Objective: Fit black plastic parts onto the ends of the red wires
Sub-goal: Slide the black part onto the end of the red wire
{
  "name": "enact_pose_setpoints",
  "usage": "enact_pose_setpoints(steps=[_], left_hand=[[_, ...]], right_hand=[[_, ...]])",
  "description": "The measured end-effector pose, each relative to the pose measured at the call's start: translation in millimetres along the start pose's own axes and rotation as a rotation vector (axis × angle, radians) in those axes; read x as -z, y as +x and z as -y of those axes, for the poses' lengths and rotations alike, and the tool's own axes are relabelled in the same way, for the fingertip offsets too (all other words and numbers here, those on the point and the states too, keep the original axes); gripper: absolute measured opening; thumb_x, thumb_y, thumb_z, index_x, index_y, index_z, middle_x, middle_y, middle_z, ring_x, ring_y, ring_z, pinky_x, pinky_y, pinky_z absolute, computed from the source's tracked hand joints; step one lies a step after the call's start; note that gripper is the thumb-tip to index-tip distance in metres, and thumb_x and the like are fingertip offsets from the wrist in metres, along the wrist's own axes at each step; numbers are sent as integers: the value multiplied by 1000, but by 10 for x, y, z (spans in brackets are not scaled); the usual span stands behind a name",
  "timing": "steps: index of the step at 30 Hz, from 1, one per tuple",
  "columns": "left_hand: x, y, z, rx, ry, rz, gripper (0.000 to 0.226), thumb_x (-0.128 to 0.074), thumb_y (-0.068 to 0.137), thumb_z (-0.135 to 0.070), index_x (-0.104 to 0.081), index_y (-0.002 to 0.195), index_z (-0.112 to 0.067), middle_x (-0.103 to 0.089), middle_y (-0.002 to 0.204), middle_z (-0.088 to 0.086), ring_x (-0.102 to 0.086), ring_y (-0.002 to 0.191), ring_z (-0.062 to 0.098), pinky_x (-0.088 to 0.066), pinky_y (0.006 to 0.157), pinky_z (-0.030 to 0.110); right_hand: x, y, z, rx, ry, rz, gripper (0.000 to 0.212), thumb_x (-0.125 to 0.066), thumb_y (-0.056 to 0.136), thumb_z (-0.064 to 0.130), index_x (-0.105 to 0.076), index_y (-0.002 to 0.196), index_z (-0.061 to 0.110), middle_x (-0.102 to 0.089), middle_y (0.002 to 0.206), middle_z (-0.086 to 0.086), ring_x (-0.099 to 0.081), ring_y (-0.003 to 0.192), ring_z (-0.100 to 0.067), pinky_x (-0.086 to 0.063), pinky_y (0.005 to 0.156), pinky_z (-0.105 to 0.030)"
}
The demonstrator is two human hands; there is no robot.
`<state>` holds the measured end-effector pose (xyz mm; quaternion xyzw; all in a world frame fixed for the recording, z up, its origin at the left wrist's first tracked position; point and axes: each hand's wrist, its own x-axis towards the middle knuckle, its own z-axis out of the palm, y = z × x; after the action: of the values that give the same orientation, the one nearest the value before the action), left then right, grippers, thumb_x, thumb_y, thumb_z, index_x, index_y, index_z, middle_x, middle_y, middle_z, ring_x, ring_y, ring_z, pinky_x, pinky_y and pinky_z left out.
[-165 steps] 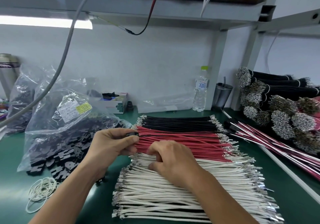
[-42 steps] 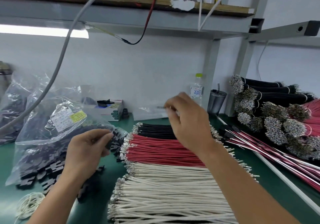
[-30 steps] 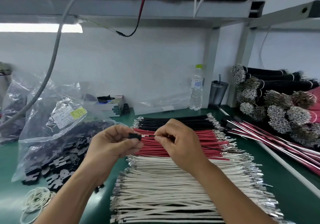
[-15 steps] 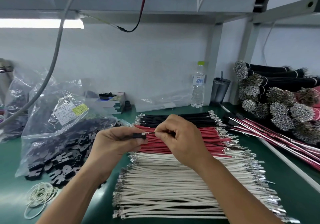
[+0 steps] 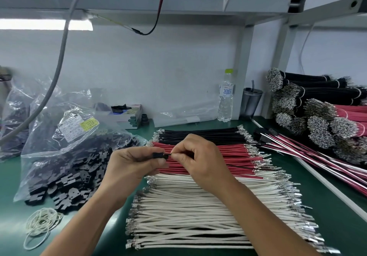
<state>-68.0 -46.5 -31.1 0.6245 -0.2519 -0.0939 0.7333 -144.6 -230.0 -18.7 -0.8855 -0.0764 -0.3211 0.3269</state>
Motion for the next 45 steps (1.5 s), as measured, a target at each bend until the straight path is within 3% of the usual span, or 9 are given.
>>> enact_pose_setpoints(steps=[12, 17, 21, 24, 27, 31, 35, 40, 45], left_hand=[[11, 1, -14, -75, 6, -2, 28, -85, 64, -8, -83, 91, -10, -79, 88, 21, -79, 79, 36, -63, 72, 29], [-21, 66, 23, -107, 76, -148, 20, -83, 75, -8, -83, 89, -23, -80, 85, 9, -79, 74, 22, -62, 60, 24], [114, 133, 42, -56, 127, -296, 17, -87, 73, -11, -84, 86, -22, -81, 83, 3, -73, 67, 9, -59, 56, 19], [159, 154, 61, -29, 138, -304, 18, -88, 75, -12, -83, 91, -19, -80, 81, 6, -73, 66, 12, -58, 52, 20], [167, 158, 62, -21, 129, -311, 15, -88, 77, -12, -83, 90, -20, -80, 81, 7, -72, 66, 12, -57, 51, 20], [206, 156, 42, -19, 88, -315, 13, -86, 80, -12, -83, 90, -20, -80, 84, 7, -73, 68, 14, -59, 53, 25], [231, 160, 3, -51, 27, -324, 16, -85, 81, -11, -84, 90, -24, -80, 86, 8, -73, 70, 16, -56, 53, 20], [306, 174, -24, -39, -69, -304, 22, -83, 80, -15, -83, 99, -24, -80, 90, 9, -74, 72, 17, -57, 54, 23], [269, 169, -41, 52, -250, -194, 24, -79, 76, -19, -82, 98, -11, -77, 90, 16, -71, 66, 18, -60, 57, 27]], right_hand=[[-16, 18, 75, 113, -152, -36, 10, -70, 92, 28, -72, 87, 19, -61, 84, 11, -57, 80, -6, -49, 71, -30], [-17, 30, 99, 286, -434, -261, 5, -72, 91, 24, -73, 89, 19, -59, 87, 7, -48, 84, -12, -41, 70, -22], [-250, 23, 70, 218, -549, 76, 10, -64, 94, 27, -73, 97, 24, -61, 92, 9, -48, 85, -12, -49, 65, -29], [-331, 91, 15, 126, -523, 145, 17, -63, 95, 34, -74, 106, 29, -62, 98, 10, -52, 94, -13, -45, 68, -30], [-313, 151, 12, 116, -510, 132, 15, -64, 92, 32, -78, 97, 32, -66, 91, 13, -54, 89, -9, -36, 63, -26], [-236, 167, 23, 19, -424, 135, 13, -65, 91, 31, -78, 92, 32, -70, 91, 16, -60, 87, -3, -43, 68, -22], [-128, 266, 64, -88, -320, 168, 10, -72, 83, 26, -77, 87, 34, -71, 84, 19, -56, 73, 6, -37, 63, -13], [67, 434, 166, -128, -216, 271, 22, -69, 87, 14, -77, 97, 32, -69, 89, 16, -63, 83, 0, -55, 82, -29], [312, 483, 315, -60, -20, 62, 14, -69, 93, 24, -76, 95, 35, -57, 85, 13, -56, 79, -1, -43, 73, -20]])
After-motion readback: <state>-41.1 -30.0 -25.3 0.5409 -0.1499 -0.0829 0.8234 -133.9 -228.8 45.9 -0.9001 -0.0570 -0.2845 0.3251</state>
